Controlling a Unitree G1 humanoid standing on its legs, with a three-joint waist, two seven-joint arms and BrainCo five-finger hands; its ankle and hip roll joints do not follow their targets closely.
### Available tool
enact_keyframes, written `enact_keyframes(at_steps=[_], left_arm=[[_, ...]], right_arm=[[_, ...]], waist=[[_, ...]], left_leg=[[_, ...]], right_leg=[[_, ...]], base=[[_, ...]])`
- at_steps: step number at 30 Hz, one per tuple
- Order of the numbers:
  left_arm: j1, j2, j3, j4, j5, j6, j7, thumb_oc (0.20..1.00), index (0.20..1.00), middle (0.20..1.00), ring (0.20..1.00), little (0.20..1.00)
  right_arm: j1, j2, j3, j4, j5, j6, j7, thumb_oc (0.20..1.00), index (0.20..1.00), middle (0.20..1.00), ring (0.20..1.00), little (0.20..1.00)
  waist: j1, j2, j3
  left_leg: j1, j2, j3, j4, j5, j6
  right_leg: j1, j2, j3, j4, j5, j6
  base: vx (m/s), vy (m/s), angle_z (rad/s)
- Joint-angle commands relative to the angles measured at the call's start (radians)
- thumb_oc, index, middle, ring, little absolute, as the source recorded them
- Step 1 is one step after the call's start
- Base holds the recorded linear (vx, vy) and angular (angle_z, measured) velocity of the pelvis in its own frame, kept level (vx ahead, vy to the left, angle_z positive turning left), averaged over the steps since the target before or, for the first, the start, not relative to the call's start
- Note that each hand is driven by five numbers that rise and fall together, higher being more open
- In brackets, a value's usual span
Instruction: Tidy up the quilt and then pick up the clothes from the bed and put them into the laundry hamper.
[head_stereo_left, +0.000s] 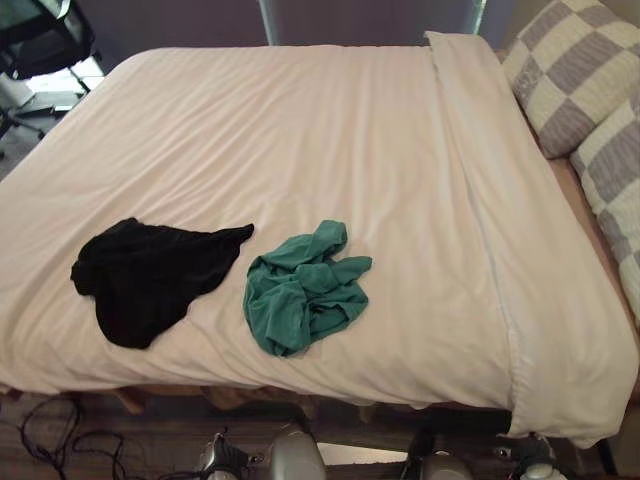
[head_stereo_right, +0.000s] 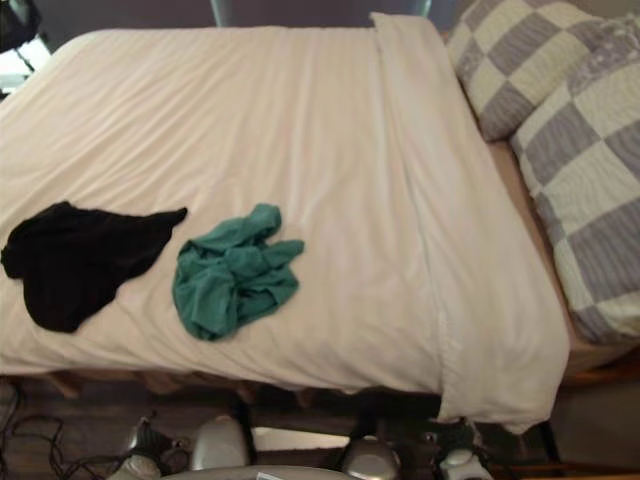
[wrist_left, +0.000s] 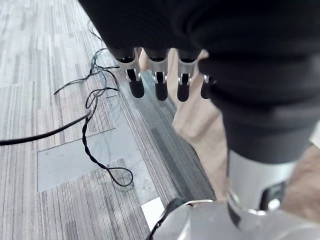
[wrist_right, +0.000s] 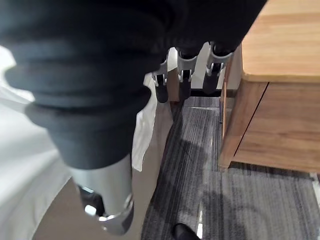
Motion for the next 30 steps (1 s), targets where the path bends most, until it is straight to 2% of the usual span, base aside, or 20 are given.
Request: enact_keyframes(at_steps=[1,3,5,6,7,8,9,10,11,16,17,18,19,20,22,24,26,28,29,30], left_arm=[[-0.039,0.007,-0.027,-0.012,0.004,-0.028,0.023,1.000,1.000,1.000,1.000,1.000],[-0.046,0.000,-0.042,-0.007,-0.009,-0.034,0.020,1.000,1.000,1.000,1.000,1.000],[-0.057,-0.007,-0.068,0.011,0.013,-0.024,0.021,1.000,1.000,1.000,1.000,1.000],[-0.075,-0.011,-0.094,0.015,0.038,-0.028,0.011,1.000,1.000,1.000,1.000,1.000],[-0.081,-0.002,-0.114,0.020,0.064,-0.017,0.008,1.000,1.000,1.000,1.000,1.000],[-0.081,-0.001,-0.114,0.020,0.064,-0.017,0.008,1.000,1.000,1.000,1.000,1.000],[-0.081,0.008,-0.113,0.019,0.077,-0.017,0.004,1.000,1.000,1.000,1.000,1.000],[-0.070,0.013,-0.116,-0.007,0.082,-0.016,-0.009,1.000,1.000,1.000,1.000,1.000],[-0.068,0.015,-0.114,-0.008,0.082,-0.015,-0.010,1.000,1.000,1.000,1.000,1.000],[-0.073,0.012,-0.157,-0.031,0.143,-0.015,-0.046,1.000,1.000,1.000,1.000,1.000],[-0.075,0.011,-0.155,-0.025,0.162,-0.004,-0.041,1.000,1.000,1.000,1.000,1.000],[-0.073,-0.010,-0.158,-0.021,0.180,-0.026,-0.037,1.000,1.000,1.000,1.000,1.000],[-0.073,-0.011,-0.158,-0.021,0.180,-0.026,-0.036,1.000,1.000,1.000,1.000,1.000],[-0.067,-0.032,-0.157,-0.029,0.159,-0.038,-0.030,1.000,1.000,1.000,1.000,1.000],[-0.066,-0.048,-0.158,-0.038,0.137,-0.043,-0.027,1.000,1.000,1.000,1.000,1.000],[-0.069,-0.058,-0.154,-0.052,0.112,-0.045,-0.028,1.000,1.000,1.000,1.000,1.000],[-0.057,-0.076,-0.149,-0.049,0.112,-0.041,-0.028,1.000,1.000,1.000,1.000,1.000],[-0.069,-0.086,-0.165,-0.040,0.121,-0.043,-0.024,1.000,1.000,1.000,1.000,1.000],[-0.109,-0.102,-0.214,-0.052,0.154,-0.044,-0.034,1.000,1.000,1.000,1.000,1.000],[-0.109,-0.102,-0.214,-0.052,0.154,-0.044,-0.034,1.000,1.000,1.000,1.000,1.000]], right_arm=[[0.009,-0.010,-0.002,-0.018,0.043,-0.004,0.003,1.000,1.000,1.000,1.000,1.000],[0.006,-0.018,-0.005,-0.019,0.048,-0.004,0.011,1.000,1.000,1.000,1.000,1.000],[0.006,-0.014,-0.003,-0.019,0.029,0.003,0.025,1.000,1.000,1.000,1.000,1.000],[0.016,-0.008,-0.025,-0.016,0.024,-0.008,0.024,1.000,1.000,1.000,1.000,1.000],[0.010,0.023,0.016,-0.032,-0.019,0.011,0.043,1.000,1.000,1.000,1.000,1.000],[0.010,0.024,0.016,-0.032,-0.019,0.012,0.043,1.000,1.000,1.000,1.000,1.000],[0.005,0.035,0.051,-0.043,-0.046,0.009,0.054,1.000,1.000,1.000,1.000,1.000],[-0.018,0.052,0.106,-0.065,-0.072,0.001,0.066,1.000,1.000,1.000,1.000,1.000],[-0.018,0.053,0.107,-0.066,-0.072,0.001,0.066,1.000,1.000,1.000,1.000,1.000],[-0.058,0.084,0.292,-0.181,-0.177,-0.050,0.132,1.000,1.000,1.000,1.000,1.000],[-0.059,0.083,0.312,-0.187,-0.186,-0.050,0.128,1.000,1.000,1.000,1.000,1.000],[-0.085,0.096,0.351,-0.193,-0.197,-0.053,0.138,1.000,1.000,1.000,1.000,1.000],[-0.085,0.096,0.351,-0.193,-0.197,-0.053,0.138,1.000,1.000,1.000,1.000,1.000],[-0.107,0.092,0.357,-0.190,-0.181,-0.059,0.139,1.000,1.000,1.000,1.000,1.000],[-0.110,0.086,0.369,-0.177,-0.181,-0.055,0.136,1.000,1.000,1.000,1.000,1.000],[-0.125,0.068,0.369,-0.154,-0.192,-0.051,0.136,1.000,1.000,1.000,1.000,1.000],[-0.131,0.073,0.362,-0.145,-0.195,-0.045,0.151,1.000,1.000,1.000,1.000,1.000],[-0.125,0.074,0.376,-0.150,-0.204,-0.047,0.168,1.000,1.000,1.000,1.000,1.000],[-0.102,0.081,0.383,-0.136,-0.231,-0.050,0.190,1.000,1.000,1.000,1.000,1.000],[-0.102,0.081,0.383,-0.136,-0.231,-0.050,0.190,1.000,1.000,1.000,1.000,1.000]], waist=[[-0.004,-0.009,-0.034],[-0.008,-0.002,-0.053],[-0.012,0.009,-0.072],[-0.025,-0.011,-0.072],[-0.004,-0.041,-0.073],[-0.004,-0.043,-0.076],[0.012,-0.046,-0.071],[0.025,-0.044,-0.071],[0.024,-0.046,-0.071],[-0.006,-0.034,-0.024],[-0.009,-0.036,-0.020],[0.003,-0.032,-0.018],[0.002,-0.032,-0.018],[0.003,-0.013,-0.014],[0.009,-0.007,-0.002],[0.008,0.000,0.011],[-0.006,0.012,-0.015],[-0.012,0.011,-0.035],[-0.045,0.018,-0.069],[-0.044,0.017,-0.070]], left_leg=[[0.132,0.003,-0.023,-0.290,0.213,0.016],[0.171,0.068,-0.106,-0.327,0.236,-0.005],[0.170,0.053,-0.190,-0.324,0.171,-0.014],[0.154,0.043,-0.156,-0.305,0.142,-0.016],[0.175,-0.024,-0.118,-0.283,0.077,0.003],[0.171,-0.027,-0.117,-0.283,0.078,0.004],[0.197,-0.052,-0.080,-0.289,0.043,0.025],[0.212,-0.106,-0.036,-0.313,0.028,0.075],[0.213,-0.108,-0.035,-0.315,0.028,0.075],[0.218,-0.230,-0.047,-0.363,0.047,0.134],[0.221,-0.262,-0.050,-0.361,0.036,0.142],[0.223,-0.300,-0.068,-0.360,0.030,0.135],[0.222,-0.299,-0.069,-0.358,0.030,0.134],[0.173,-0.302,-0.060,-0.260,-0.001,0.124],[0.135,-0.285,-0.046,-0.149,-0.018,0.105],[0.087,-0.209,-0.007,-0.060,0.029,0.068],[0.164,-0.120,0.041,-0.184,0.048,0.058],[0.209,-0.097,-0.001,-0.268,0.077,0.050],[0.243,-0.036,0.067,-0.353,0.128,0.045],[0.244,-0.038,0.068,-0.356,0.129,0.046]], right_leg=[[0.032,-0.196,0.077,0.064,-0.105,0.131],[0.000,-0.257,0.113,0.104,-0.096,0.161],[-0.012,-0.296,0.138,0.144,-0.076,0.166],[0.004,-0.345,0.131,0.147,-0.007,0.166],[-0.022,-0.424,0.105,0.158,0.184,0.166],[-0.025,-0.427,0.105,0.155,0.188,0.166],[-0.011,-0.468,0.009,0.181,0.185,0.166],[-0.034,-0.458,-0.081,0.271,0.139,0.165],[-0.038,-0.461,-0.078,0.278,0.134,0.165],[-0.163,-0.119,0.000,0.363,-0.073,0.133],[-0.163,-0.074,0.012,0.334,-0.104,0.118],[-0.104,-0.054,0.017,0.182,-0.122,0.058],[-0.101,-0.052,0.015,0.177,-0.121,0.056],[-0.075,-0.040,0.066,0.093,-0.122,0.043],[-0.046,-0.048,0.071,0.070,-0.122,0.031],[-0.022,-0.060,0.070,0.038,-0.124,0.029],[-0.016,-0.090,0.086,0.026,-0.100,0.060],[-0.032,-0.127,0.098,0.042,-0.089,0.077],[-0.060,-0.209,0.041,0.086,-0.063,0.112],[-0.062,-0.212,0.042,0.088,-0.064,0.113]], base=[[-0.03,0.459,0.15],[-0.04,0.690,0.13],[-0.05,0.636,-0.16],[-0.07,0.786,0.00],[-0.07,0.579,0.15],[-0.02,0.584,0.00],[-0.03,0.553,-0.30],[-0.02,0.546,-0.47],[-0.08,0.512,-0.60],[-0.06,0.313,-0.21],[-0.04,0.181,0.45],[-0.02,0.088,0.54],[-0.06,0.085,0.60],[-0.10,0.092,0.37],[-0.11,0.083,0.01],[-0.14,0.146,-0.17],[-0.10,0.432,0.04],[-0.18,0.622,-0.13],[-0.21,0.603,-0.27],[-0.24,0.767,0.49]])
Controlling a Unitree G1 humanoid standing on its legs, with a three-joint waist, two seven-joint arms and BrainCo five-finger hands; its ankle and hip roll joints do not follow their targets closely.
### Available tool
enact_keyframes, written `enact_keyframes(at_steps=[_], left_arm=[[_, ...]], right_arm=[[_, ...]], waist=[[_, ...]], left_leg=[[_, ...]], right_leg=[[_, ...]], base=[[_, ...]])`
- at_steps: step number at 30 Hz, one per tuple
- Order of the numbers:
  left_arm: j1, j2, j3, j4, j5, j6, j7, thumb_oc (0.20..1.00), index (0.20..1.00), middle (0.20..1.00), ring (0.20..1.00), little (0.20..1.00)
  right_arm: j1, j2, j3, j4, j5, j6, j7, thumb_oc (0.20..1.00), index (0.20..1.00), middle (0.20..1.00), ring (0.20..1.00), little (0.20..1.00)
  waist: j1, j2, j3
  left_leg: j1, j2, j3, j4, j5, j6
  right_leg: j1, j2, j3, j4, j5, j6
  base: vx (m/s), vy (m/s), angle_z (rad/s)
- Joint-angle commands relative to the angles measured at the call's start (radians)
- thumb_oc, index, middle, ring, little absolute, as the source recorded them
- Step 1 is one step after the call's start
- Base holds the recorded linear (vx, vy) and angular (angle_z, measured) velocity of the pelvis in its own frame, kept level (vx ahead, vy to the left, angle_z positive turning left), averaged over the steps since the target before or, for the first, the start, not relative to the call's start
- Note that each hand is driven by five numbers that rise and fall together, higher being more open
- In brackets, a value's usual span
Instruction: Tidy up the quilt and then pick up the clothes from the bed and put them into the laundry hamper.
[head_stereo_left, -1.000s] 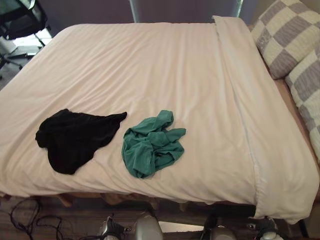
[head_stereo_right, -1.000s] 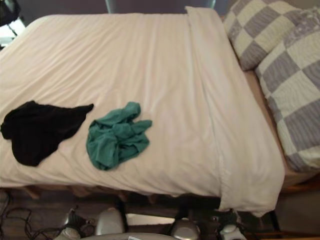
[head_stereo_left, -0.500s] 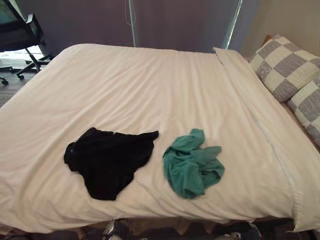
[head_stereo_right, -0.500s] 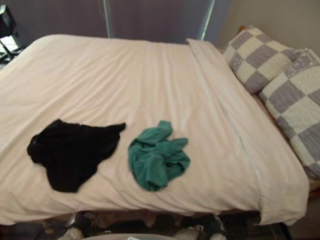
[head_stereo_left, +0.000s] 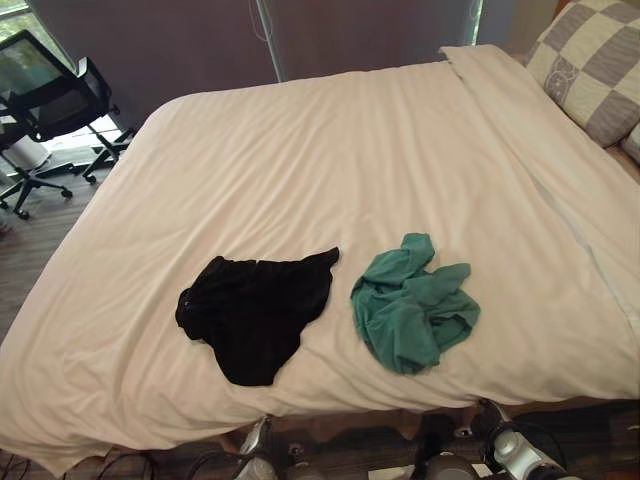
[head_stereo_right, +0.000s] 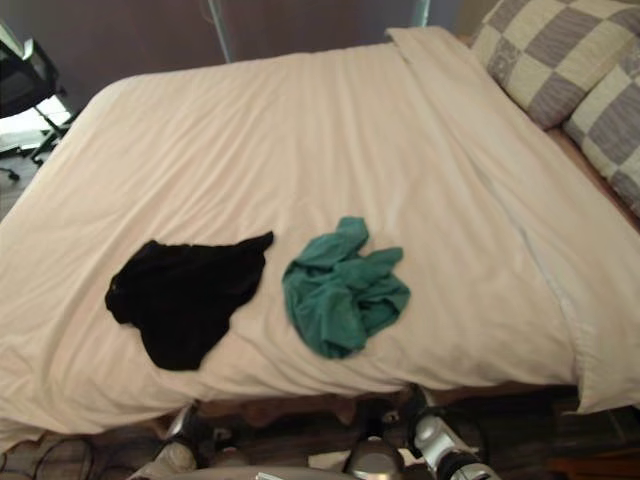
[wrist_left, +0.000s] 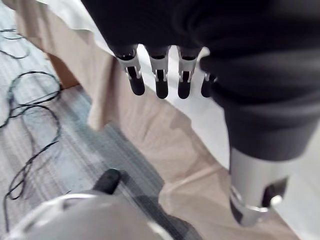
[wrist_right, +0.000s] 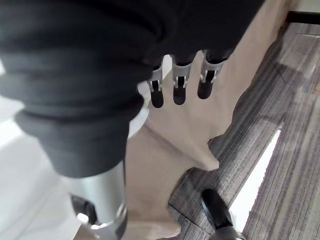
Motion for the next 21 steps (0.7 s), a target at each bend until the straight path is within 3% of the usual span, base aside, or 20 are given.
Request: enact_keyframes(at_steps=[1,3,5,7,8,9,10,12,13,14,15,16,18,21], left_arm=[[-0.044,-0.001,-0.106,-0.025,0.069,-0.003,0.005,1.000,1.000,1.000,1.000,1.000],[-0.052,0.001,-0.115,-0.019,0.086,0.006,0.004,1.000,1.000,1.000,1.000,1.000],[-0.056,0.004,-0.109,-0.010,0.087,0.023,0.008,1.000,1.000,1.000,1.000,1.000],[-0.047,0.010,-0.100,-0.004,0.074,0.034,0.010,1.000,1.000,1.000,1.000,1.000],[-0.033,0.015,-0.082,0.005,0.056,0.046,0.018,1.000,1.000,1.000,1.000,1.000],[-0.033,0.016,-0.082,0.005,0.055,0.046,0.018,1.000,1.000,1.000,1.000,1.000],[-0.015,0.016,-0.058,0.030,0.038,0.057,0.021,1.000,1.000,1.000,1.000,1.000],[-0.002,0.026,-0.020,0.055,0.020,0.064,0.026,1.000,1.000,1.000,1.000,1.000],[0.025,0.049,0.033,0.092,-0.002,0.073,0.032,1.000,1.000,1.000,1.000,1.000],[0.025,0.049,0.033,0.092,-0.002,0.073,0.032,1.000,1.000,1.000,1.000,1.000],[0.065,0.106,0.119,0.143,-0.018,0.091,0.041,1.000,1.000,1.000,1.000,1.000],[0.065,0.107,0.118,0.143,-0.018,0.090,0.040,1.000,1.000,1.000,1.000,1.000],[0.125,0.165,0.223,0.211,-0.015,0.111,0.056,1.000,1.000,1.000,1.000,1.000],[0.170,0.200,0.296,0.242,-0.032,0.115,0.067,1.000,1.000,1.000,1.000,1.000]], right_arm=[[-0.017,0.098,0.024,-0.014,-0.060,-0.027,0.042,1.000,1.000,1.000,1.000,1.000],[-0.010,0.112,0.019,-0.011,-0.066,-0.021,0.046,1.000,1.000,1.000,1.000,1.000],[0.001,0.144,0.002,0.012,-0.036,-0.005,0.046,1.000,1.000,1.000,1.000,1.000],[0.022,0.169,-0.007,0.011,-0.007,0.001,0.050,1.000,1.000,1.000,1.000,1.000],[0.036,0.175,-0.035,0.019,0.024,0.011,0.039,1.000,1.000,1.000,1.000,1.000],[0.036,0.175,-0.035,0.020,0.024,0.011,0.038,1.000,1.000,1.000,1.000,1.000],[0.045,0.171,-0.083,0.053,0.081,0.022,0.016,1.000,1.000,1.000,1.000,1.000],[0.046,0.161,-0.125,0.072,0.119,0.029,-0.004,1.000,1.000,1.000,1.000,1.000],[0.045,0.138,-0.192,0.100,0.165,0.036,-0.030,1.000,1.000,1.000,1.000,1.000],[0.045,0.138,-0.192,0.100,0.165,0.036,-0.030,1.000,1.000,1.000,1.000,1.000],[0.060,0.102,-0.308,0.129,0.258,0.035,-0.069,1.000,1.000,1.000,1.000,1.000],[0.060,0.102,-0.308,0.130,0.258,0.034,-0.069,1.000,1.000,1.000,1.000,1.000],[0.089,0.062,-0.446,0.183,0.375,0.030,-0.127,1.000,1.000,1.000,1.000,1.000],[0.118,0.027,-0.535,0.228,0.448,0.027,-0.160,1.000,1.000,1.000,1.000,1.000]], waist=[[-0.012,-0.032,-0.048],[-0.013,-0.051,-0.050],[-0.006,-0.080,-0.041],[0.000,-0.092,-0.037],[-0.018,-0.098,-0.029],[-0.015,-0.098,-0.029],[-0.024,-0.103,-0.034],[-0.021,-0.103,-0.032],[-0.015,-0.100,-0.032],[-0.015,-0.100,-0.031],[-0.001,-0.099,-0.029],[-0.001,-0.099,-0.028],[0.007,-0.105,-0.035],[0.014,-0.098,-0.045]], left_leg=[[0.022,-0.069,0.068,-0.049,-0.019,0.057],[0.026,-0.100,0.068,-0.047,-0.037,0.063],[0.026,-0.142,0.064,-0.033,-0.084,0.094],[0.043,-0.174,0.069,-0.039,-0.110,0.122],[0.041,-0.188,0.039,-0.053,-0.108,0.132],[0.043,-0.187,0.042,-0.053,-0.108,0.132],[0.041,-0.203,0.039,-0.059,-0.095,0.146],[0.053,-0.215,0.039,-0.066,-0.098,0.150],[0.070,-0.229,0.034,-0.072,-0.119,0.150],[0.071,-0.229,0.034,-0.072,-0.119,0.150],[0.074,-0.238,0.050,-0.064,-0.127,0.153],[0.074,-0.237,0.049,-0.063,-0.128,0.153],[0.069,-0.243,0.048,-0.048,-0.135,0.145],[0.072,-0.233,0.054,-0.048,-0.130,0.135]], right_leg=[[-0.039,-0.278,0.037,0.100,-0.053,0.199],[-0.043,-0.315,0.034,0.124,-0.030,0.210],[-0.050,-0.368,0.025,0.185,0.045,0.221],[-0.061,-0.393,0.024,0.226,0.081,0.223],[-0.087,-0.331,0.131,0.218,0.068,0.214],[-0.090,-0.330,0.134,0.219,0.067,0.213],[-0.106,-0.284,0.189,0.179,0.073,0.205],[-0.104,-0.274,0.178,0.159,0.073,0.202],[-0.093,-0.268,0.123,0.140,0.059,0.207],[-0.092,-0.268,0.122,0.139,0.059,0.207],[-0.094,-0.270,0.036,0.145,0.053,0.205],[-0.093,-0.269,0.035,0.145,0.052,0.205],[-0.056,-0.256,0.011,0.094,0.046,0.204],[-0.029,-0.247,0.011,0.055,0.057,0.212]], base=[[-0.06,0.328,1.04],[-0.07,0.348,0.92],[-0.08,0.307,0.30],[-0.02,0.248,0.36],[0.01,0.157,0.49],[0.01,0.148,0.36],[0.06,0.104,0.57],[0.03,0.085,0.59],[-0.01,0.029,0.26],[0.04,0.032,0.12],[-0.01,-0.005,-0.04],[0.01,-0.034,-0.17],[0.04,-0.086,-0.20],[0.07,-0.086,0.03]])
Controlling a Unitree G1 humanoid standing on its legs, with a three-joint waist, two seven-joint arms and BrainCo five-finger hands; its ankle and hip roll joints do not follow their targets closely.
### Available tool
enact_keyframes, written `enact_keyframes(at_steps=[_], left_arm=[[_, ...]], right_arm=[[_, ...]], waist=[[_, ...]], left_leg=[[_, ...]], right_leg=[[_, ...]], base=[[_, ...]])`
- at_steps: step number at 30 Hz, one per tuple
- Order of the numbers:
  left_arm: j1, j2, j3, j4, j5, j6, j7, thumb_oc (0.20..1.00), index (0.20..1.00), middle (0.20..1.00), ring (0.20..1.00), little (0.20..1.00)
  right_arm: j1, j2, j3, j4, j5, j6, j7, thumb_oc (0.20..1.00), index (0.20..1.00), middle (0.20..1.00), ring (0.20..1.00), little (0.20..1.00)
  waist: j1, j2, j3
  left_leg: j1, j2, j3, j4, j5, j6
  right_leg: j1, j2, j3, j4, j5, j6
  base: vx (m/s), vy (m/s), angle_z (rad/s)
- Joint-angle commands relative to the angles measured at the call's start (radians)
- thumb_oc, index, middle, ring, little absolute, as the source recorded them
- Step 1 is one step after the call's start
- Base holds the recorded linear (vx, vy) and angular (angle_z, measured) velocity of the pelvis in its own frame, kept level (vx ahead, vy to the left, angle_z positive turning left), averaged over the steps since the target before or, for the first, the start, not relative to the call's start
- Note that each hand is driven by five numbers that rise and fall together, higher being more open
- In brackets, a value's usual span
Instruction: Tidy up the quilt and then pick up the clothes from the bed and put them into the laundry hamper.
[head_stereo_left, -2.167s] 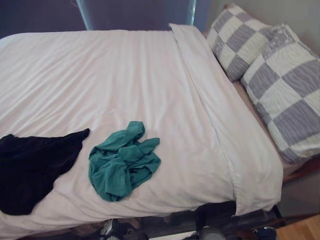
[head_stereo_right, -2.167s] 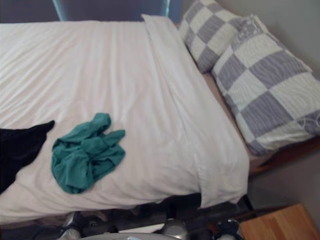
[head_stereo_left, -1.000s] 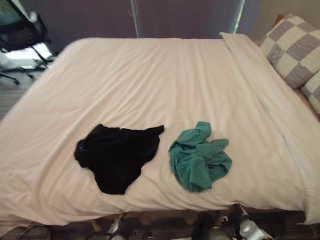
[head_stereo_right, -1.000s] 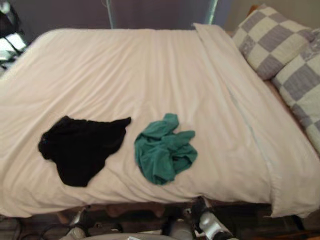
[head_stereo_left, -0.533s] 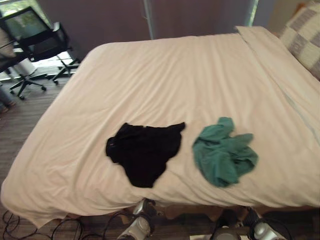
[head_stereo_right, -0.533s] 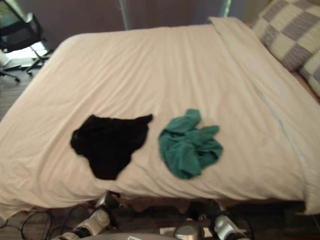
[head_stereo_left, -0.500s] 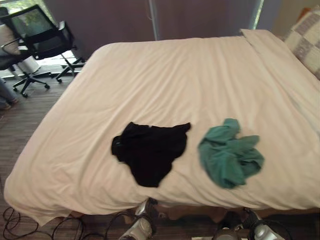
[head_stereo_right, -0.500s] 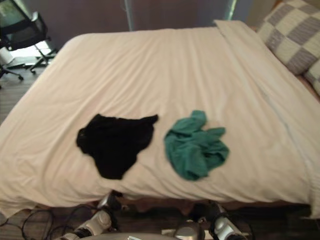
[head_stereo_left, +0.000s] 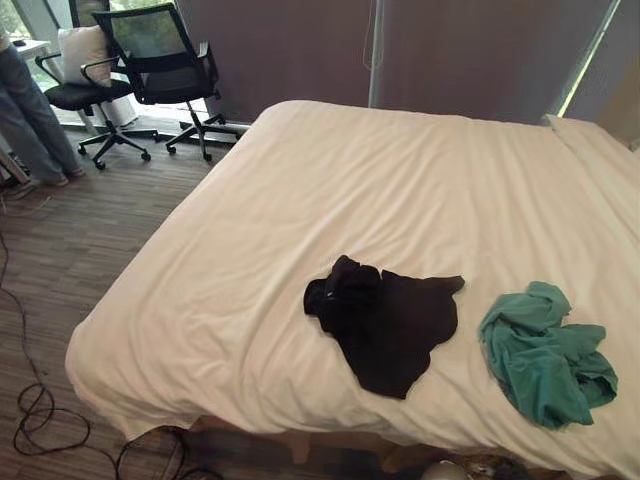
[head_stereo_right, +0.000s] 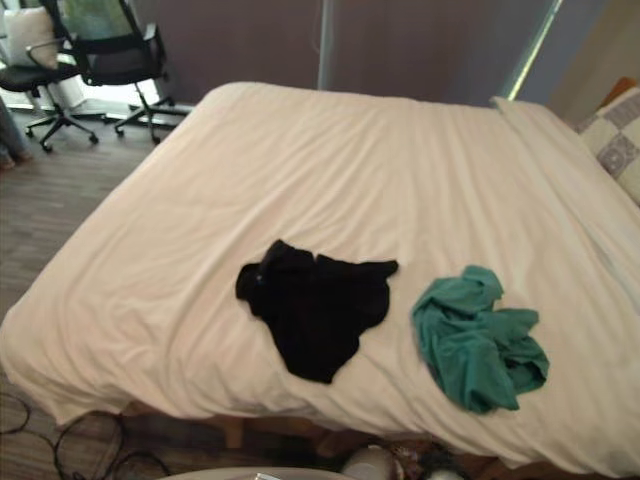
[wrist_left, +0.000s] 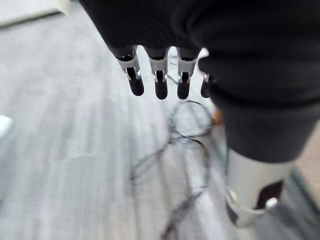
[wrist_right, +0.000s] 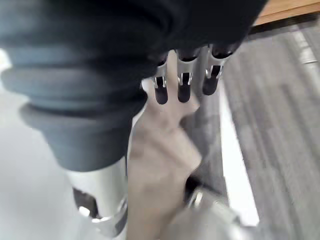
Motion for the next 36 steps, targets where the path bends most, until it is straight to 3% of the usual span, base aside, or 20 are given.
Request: enact_keyframes(at_steps=[1,3,4,5,7,9,11,12,13,15,16,20,21,24,25,27,28,34,36], left_arm=[[-0.049,0.032,0.037,0.066,-0.038,0.001,0.039,1.000,1.000,1.000,1.000,1.000],[-0.031,0.124,0.112,0.074,-0.056,-0.001,0.054,1.000,1.000,1.000,1.000,1.000],[-0.030,0.125,0.112,0.073,-0.056,-0.001,0.054,1.000,1.000,1.000,1.000,1.000],[-0.039,0.189,0.147,0.054,-0.063,-0.010,0.080,1.000,1.000,1.000,1.000,1.000],[-0.053,0.225,0.157,0.044,-0.071,-0.014,0.092,1.000,1.000,1.000,1.000,1.000],[-0.096,0.347,0.174,-0.032,-0.065,-0.041,0.155,1.000,1.000,1.000,1.000,1.000],[-0.111,0.393,0.188,-0.073,-0.074,-0.051,0.178,1.000,1.000,1.000,1.000,1.000],[-0.123,0.435,0.193,-0.134,-0.071,-0.062,0.208,1.000,1.000,1.000,1.000,1.000],[-0.126,0.543,0.229,-0.388,-0.060,-0.094,0.280,1.000,1.000,1.000,1.000,1.000],[-0.090,0.561,0.258,-0.503,-0.035,-0.090,0.291,1.000,1.000,1.000,1.000,1.000],[-0.099,0.622,0.293,-0.690,-0.012,-0.120,0.303,1.000,1.000,1.000,1.000,1.000],[-0.131,0.634,0.304,-0.836,-0.008,-0.157,0.291,1.000,1.000,1.000,1.000,1.000],[-0.166,0.584,0.297,-0.949,-0.037,-0.203,0.261,1.000,1.000,1.000,1.000,1.000],[-0.186,0.511,0.249,-1.035,-0.043,-0.214,0.216,1.000,1.000,1.000,1.000,1.000],[-0.193,0.481,0.218,-1.063,-0.032,-0.215,0.198,1.000,1.000,1.000,1.000,1.000],[-0.210,0.414,0.164,-1.076,0.010,-0.200,0.190,1.000,1.000,1.000,1.000,1.000],[-0.231,0.393,0.128,-1.106,0.051,-0.195,0.164,1.000,1.000,1.000,1.000,1.000],[-0.233,0.290,-0.042,-1.127,0.217,-0.160,0.056,1.000,1.000,1.000,1.000,1.000],[-0.217,0.264,-0.047,-1.131,0.263,-0.142,0.049,1.000,1.000,1.000,1.000,1.000]], right_arm=[[-0.033,-0.045,-0.091,0.071,0.153,-0.019,-0.085,1.000,1.000,1.000,1.000,1.000],[0.000,-0.085,-0.167,0.084,0.213,-0.030,-0.114,1.000,1.000,1.000,1.000,1.000],[0.000,-0.084,-0.167,0.084,0.213,-0.031,-0.114,1.000,1.000,1.000,1.000,1.000],[0.016,-0.115,-0.202,0.083,0.228,-0.038,-0.143,1.000,1.000,1.000,1.000,1.000],[0.020,-0.128,-0.223,0.080,0.243,-0.044,-0.159,1.000,1.000,1.000,1.000,1.000],[0.046,-0.188,-0.293,0.079,0.272,-0.065,-0.220,1.000,1.000,1.000,1.000,1.000],[0.050,-0.204,-0.309,0.066,0.269,-0.066,-0.243,1.000,1.000,1.000,1.000,1.000],[0.058,-0.211,-0.319,0.046,0.259,-0.071,-0.268,1.000,1.000,1.000,1.000,1.000],[0.088,-0.230,-0.343,-0.056,0.209,-0.085,-0.335,1.000,1.000,1.000,1.000,1.000],[0.115,-0.220,-0.349,-0.139,0.157,-0.070,-0.371,1.000,1.000,1.000,1.000,1.000],[0.155,-0.238,-0.380,-0.309,0.054,-0.048,-0.432,1.000,1.000,1.000,1.000,1.000],[0.182,-0.245,-0.408,-0.503,-0.070,-0.001,-0.490,1.000,1.000,1.000,1.000,1.000],[0.158,-0.252,-0.401,-0.643,-0.188,0.034,-0.533,1.000,1.000,1.000,1.000,1.000],[0.102,-0.267,-0.338,-0.754,-0.291,0.044,-0.510,1.000,1.000,1.000,1.000,1.000],[0.069,-0.280,-0.306,-0.769,-0.326,0.049,-0.500,1.000,1.000,1.000,1.000,1.000],[-0.025,-0.315,-0.211,-0.816,-0.404,0.053,-0.457,1.000,1.000,1.000,1.000,1.000],[-0.032,-0.320,-0.198,-0.862,-0.448,0.059,-0.433,1.000,1.000,1.000,1.000,1.000],[-0.046,-0.365,-0.147,-1.089,-0.640,0.063,-0.316,1.000,1.000,1.000,1.000,1.000],[-0.046,-0.376,-0.137,-1.127,-0.654,0.046,-0.278,1.000,1.000,1.000,1.000,1.000]], waist=[[0.016,0.003,0.038],[0.015,0.012,0.022],[0.015,0.011,0.021],[0.012,0.015,0.020],[0.011,0.017,0.021],[-0.004,0.030,0.020],[-0.008,0.034,0.021],[-0.012,0.039,0.021],[-0.019,0.053,0.020],[-0.022,0.053,0.017],[-0.041,0.061,0.010],[-0.062,0.065,0.007],[-0.077,0.071,0.003],[-0.074,0.068,0.013],[-0.064,0.066,0.024],[-0.026,0.049,0.047],[-0.021,0.051,0.050],[-0.025,0.007,0.034],[-0.008,0.000,0.035]], left_leg=[[-0.043,0.114,0.036,0.033,-0.010,-0.098],[-0.042,0.123,0.038,0.024,0.003,-0.111],[-0.042,0.124,0.038,0.023,0.004,-0.111],[-0.040,0.131,0.037,0.022,0.014,-0.119],[-0.040,0.135,0.038,0.020,0.019,-0.124],[-0.035,0.143,0.046,0.013,0.029,-0.135],[-0.033,0.146,0.047,0.012,0.033,-0.138],[-0.032,0.149,0.049,0.012,0.035,-0.141],[-0.029,0.152,0.053,0.010,0.040,-0.145],[-0.026,0.153,0.056,0.008,0.041,-0.146],[-0.021,0.154,0.060,0.004,0.042,-0.147],[-0.012,0.156,0.063,0.003,0.036,-0.147],[0.006,0.154,0.063,0.004,0.023,-0.141],[0.009,0.146,0.031,0.038,-0.013,-0.138],[0.000,0.131,-0.021,0.065,-0.034,-0.132],[-0.037,0.019,-0.203,0.079,-0.088,-0.083],[-0.034,0.003,-0.227,0.059,-0.102,-0.066],[0.018,-0.038,-0.165,-0.002,-0.097,-0.031],[0.015,-0.047,-0.145,-0.007,-0.105,-0.024]], right_leg=[[0.030,-0.009,0.045,0.003,-0.019,0.065],[0.051,0.000,0.033,-0.026,-0.019,0.068],[0.052,0.001,0.032,-0.028,-0.018,0.068],[0.057,0.008,0.032,-0.030,-0.022,0.067],[0.059,0.010,0.031,-0.031,-0.023,0.068],[0.063,0.013,0.025,-0.035,-0.027,0.072],[0.065,0.016,0.027,-0.037,-0.027,0.072],[0.065,0.018,0.028,-0.038,-0.028,0.073],[0.067,0.019,0.029,-0.042,-0.025,0.077],[0.069,0.020,0.030,-0.044,-0.023,0.077],[0.072,0.021,0.034,-0.047,-0.022,0.079],[0.068,0.022,0.040,-0.045,-0.023,0.080],[0.052,0.029,0.067,-0.049,-0.028,0.079],[0.028,0.050,0.125,-0.061,-0.044,0.075],[0.008,0.057,0.157,-0.057,-0.049,0.074],[-0.061,0.072,0.253,-0.023,-0.023,0.066],[-0.065,0.085,0.267,-0.016,-0.038,0.062],[-0.057,0.032,0.235,-0.021,0.064,0.080],[-0.062,0.008,0.193,-0.017,0.050,0.080]], base=[[0.10,-0.082,-0.02],[0.08,-0.061,-0.09],[0.04,-0.041,-0.10],[0.02,-0.039,-0.07],[0.01,-0.032,-0.05],[0.00,-0.009,-0.03],[0.00,0.000,0.00],[0.01,-0.007,-0.06],[0.01,-0.001,-0.10],[0.03,-0.005,-0.05],[0.04,-0.009,-0.03],[0.03,-0.007,-0.04],[0.04,0.004,-0.19],[0.05,0.017,-0.64],[-0.04,0.073,-1.38],[-0.08,0.076,-0.97],[-0.05,0.072,-1.58],[0.00,0.054,-0.75],[-0.07,0.045,-0.21]])
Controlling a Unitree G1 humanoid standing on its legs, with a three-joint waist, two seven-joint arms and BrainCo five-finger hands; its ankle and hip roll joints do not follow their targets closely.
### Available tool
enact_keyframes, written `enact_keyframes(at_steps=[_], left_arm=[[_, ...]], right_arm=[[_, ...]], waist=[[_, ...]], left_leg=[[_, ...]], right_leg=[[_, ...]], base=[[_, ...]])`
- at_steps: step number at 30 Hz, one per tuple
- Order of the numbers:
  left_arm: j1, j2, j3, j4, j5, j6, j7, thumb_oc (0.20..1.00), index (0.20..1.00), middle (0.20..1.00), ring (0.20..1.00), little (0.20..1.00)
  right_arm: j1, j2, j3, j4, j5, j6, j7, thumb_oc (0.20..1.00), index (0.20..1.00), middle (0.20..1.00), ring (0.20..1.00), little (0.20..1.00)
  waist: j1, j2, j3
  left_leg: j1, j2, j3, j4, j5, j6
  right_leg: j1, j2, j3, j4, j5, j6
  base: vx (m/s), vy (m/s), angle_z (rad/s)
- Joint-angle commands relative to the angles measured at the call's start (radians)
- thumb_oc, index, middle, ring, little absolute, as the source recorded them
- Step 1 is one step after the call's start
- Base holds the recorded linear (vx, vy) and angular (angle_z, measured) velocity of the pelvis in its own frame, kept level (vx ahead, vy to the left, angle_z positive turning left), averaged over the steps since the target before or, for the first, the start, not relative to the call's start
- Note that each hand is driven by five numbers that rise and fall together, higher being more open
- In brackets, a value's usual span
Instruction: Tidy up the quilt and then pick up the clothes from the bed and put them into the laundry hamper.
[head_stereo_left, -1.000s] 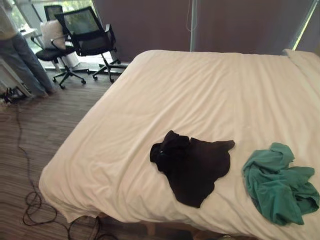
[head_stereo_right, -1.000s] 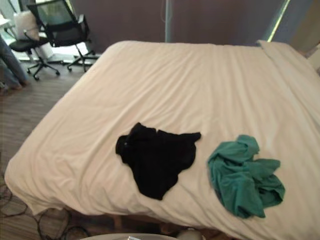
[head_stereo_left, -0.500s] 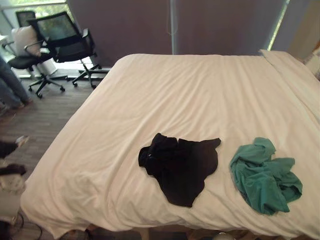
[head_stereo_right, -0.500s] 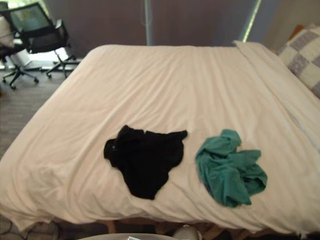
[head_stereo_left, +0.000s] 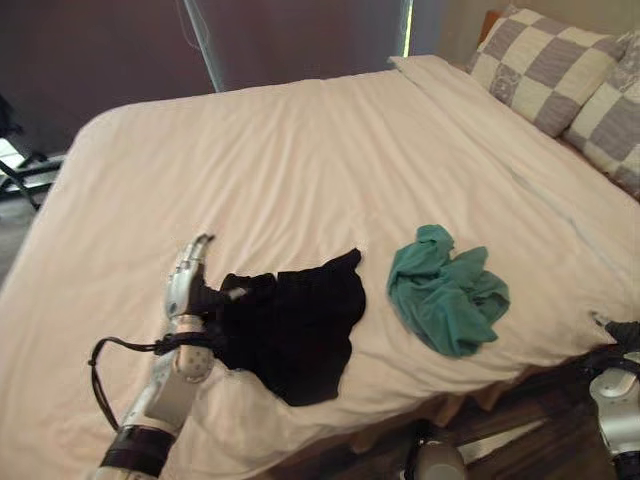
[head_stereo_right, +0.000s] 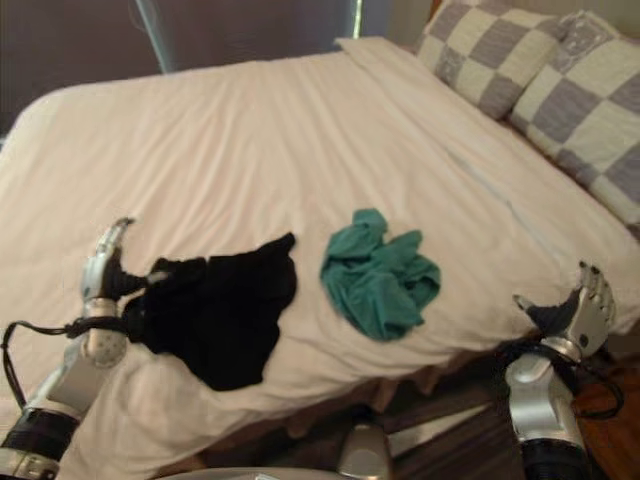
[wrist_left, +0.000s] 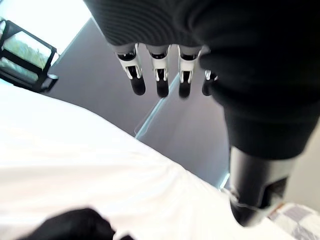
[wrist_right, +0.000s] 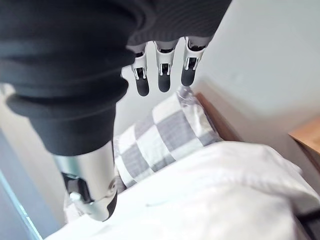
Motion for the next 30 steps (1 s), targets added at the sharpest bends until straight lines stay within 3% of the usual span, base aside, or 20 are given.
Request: enact_keyframes(at_steps=[1,4,6,11,15,17,18,20,27,28,29,30], left_arm=[[0.015,-0.005,0.006,-0.021,0.127,0.034,-0.016,1.000,1.000,1.000,1.000,1.000],[0.049,-0.051,0.006,-0.014,0.114,0.045,-0.039,1.000,1.000,1.000,1.000,1.000],[0.096,-0.082,0.007,-0.021,0.089,0.054,-0.073,1.000,1.000,1.000,1.000,1.000],[0.178,-0.109,0.003,-0.071,0.052,0.056,-0.136,1.000,1.000,1.000,1.000,1.000],[0.206,-0.128,-0.053,-0.093,-0.029,0.035,-0.181,1.000,1.000,1.000,1.000,1.000],[0.169,-0.135,-0.150,-0.049,-0.075,0.006,-0.214,0.865,0.865,0.865,0.865,0.865],[0.166,-0.136,-0.148,-0.046,-0.075,0.004,-0.213,0.859,0.859,0.859,0.859,0.859],[0.101,-0.148,-0.241,-0.013,-0.075,-0.002,-0.216,1.000,1.000,1.000,1.000,1.000],[-0.116,-0.129,-0.351,-0.116,0.000,-0.024,-0.150,1.000,1.000,1.000,1.000,1.000],[-0.117,-0.128,-0.351,-0.117,0.000,-0.024,-0.150,1.000,1.000,1.000,1.000,1.000],[-0.144,-0.106,-0.341,-0.169,0.021,-0.032,-0.147,1.000,1.000,1.000,1.000,1.000],[-0.148,-0.082,-0.326,-0.215,0.025,-0.043,-0.156,1.000,1.000,1.000,1.000,1.000]], right_arm=[[-0.046,-0.094,0.016,-0.088,-0.117,-0.050,0.076,1.000,1.000,1.000,1.000,1.000],[-0.043,-0.108,0.032,-0.136,-0.127,-0.063,0.139,1.000,1.000,1.000,1.000,1.000],[-0.049,-0.122,0.049,-0.141,-0.140,-0.063,0.178,1.000,1.000,1.000,1.000,1.000],[-0.118,-0.145,0.109,-0.082,-0.122,-0.050,0.220,1.000,1.000,1.000,1.000,1.000],[-0.233,-0.162,0.230,-0.002,-0.081,-0.058,0.266,1.000,1.000,1.000,1.000,1.000],[-0.352,-0.140,0.351,0.104,-0.027,-0.075,0.286,1.000,1.000,1.000,1.000,1.000],[-0.360,-0.140,0.355,0.110,-0.026,-0.077,0.283,1.000,1.000,1.000,1.000,1.000],[-0.459,-0.098,0.467,0.245,-0.025,-0.064,0.298,1.000,1.000,1.000,1.000,1.000],[-0.512,0.042,0.530,0.458,0.022,-0.015,0.289,1.000,1.000,1.000,1.000,1.000],[-0.513,0.042,0.529,0.457,0.022,-0.015,0.289,0.558,0.558,0.558,0.558,0.558],[-0.460,0.066,0.521,0.503,0.058,-0.020,0.319,0.200,0.200,0.200,0.200,0.200],[-0.409,0.079,0.518,0.560,0.076,-0.024,0.363,0.200,0.200,0.200,0.200,0.200]], waist=[[0.033,0.016,0.001],[0.034,0.015,0.017],[0.052,0.006,0.019],[0.084,-0.001,0.013],[0.102,0.003,0.040],[0.116,0.008,0.073],[0.113,0.006,0.072],[0.124,0.011,0.106],[0.108,0.015,0.129],[0.108,0.012,0.129],[0.099,0.016,0.127],[0.092,0.021,0.120]], left_leg=[[0.031,-0.061,0.042,-0.033,-0.034,-0.009],[0.022,-0.056,0.034,-0.033,-0.024,-0.004],[0.021,-0.061,0.014,-0.033,-0.026,-0.002],[0.009,-0.065,-0.010,-0.033,-0.020,-0.003],[-0.015,-0.055,-0.034,-0.032,-0.006,-0.007],[-0.040,-0.045,-0.042,-0.029,0.003,-0.014],[-0.045,-0.049,-0.042,-0.030,0.008,-0.013],[-0.084,-0.035,-0.049,-0.026,0.021,-0.025],[-0.146,-0.011,-0.053,-0.033,0.055,-0.044],[-0.150,-0.013,-0.053,-0.033,0.059,-0.043],[-0.148,-0.008,-0.051,-0.033,0.051,-0.046],[-0.146,-0.006,-0.051,-0.033,0.046,-0.048]], right_leg=[[0.046,-0.121,-0.050,0.004,0.069,0.095],[0.036,-0.113,-0.017,0.045,0.061,0.095],[0.056,-0.091,0.024,0.044,0.009,0.095],[0.080,-0.100,-0.018,0.019,-0.008,0.093],[0.074,-0.100,-0.036,0.021,-0.032,0.085],[0.056,-0.096,-0.032,0.031,-0.049,0.078],[0.052,-0.098,-0.032,0.028,-0.044,0.078],[0.029,-0.088,-0.031,0.028,-0.058,0.070],[-0.025,-0.072,-0.038,0.023,-0.062,0.064],[-0.028,-0.073,-0.038,0.019,-0.057,0.063],[-0.029,-0.071,-0.039,0.022,-0.061,0.064],[-0.030,-0.073,-0.040,0.024,-0.063,0.064]], base=[[-0.06,0.002,-0.34],[-0.04,-0.005,0.10],[0.03,-0.006,0.27],[0.05,-0.043,0.14],[-0.04,-0.045,0.25],[-0.08,-0.050,0.19],[-0.10,-0.061,0.27],[-0.11,-0.068,0.25],[-0.07,-0.067,0.22],[0.00,-0.042,-0.11],[0.01,-0.054,-0.12],[0.01,-0.063,-0.07]])
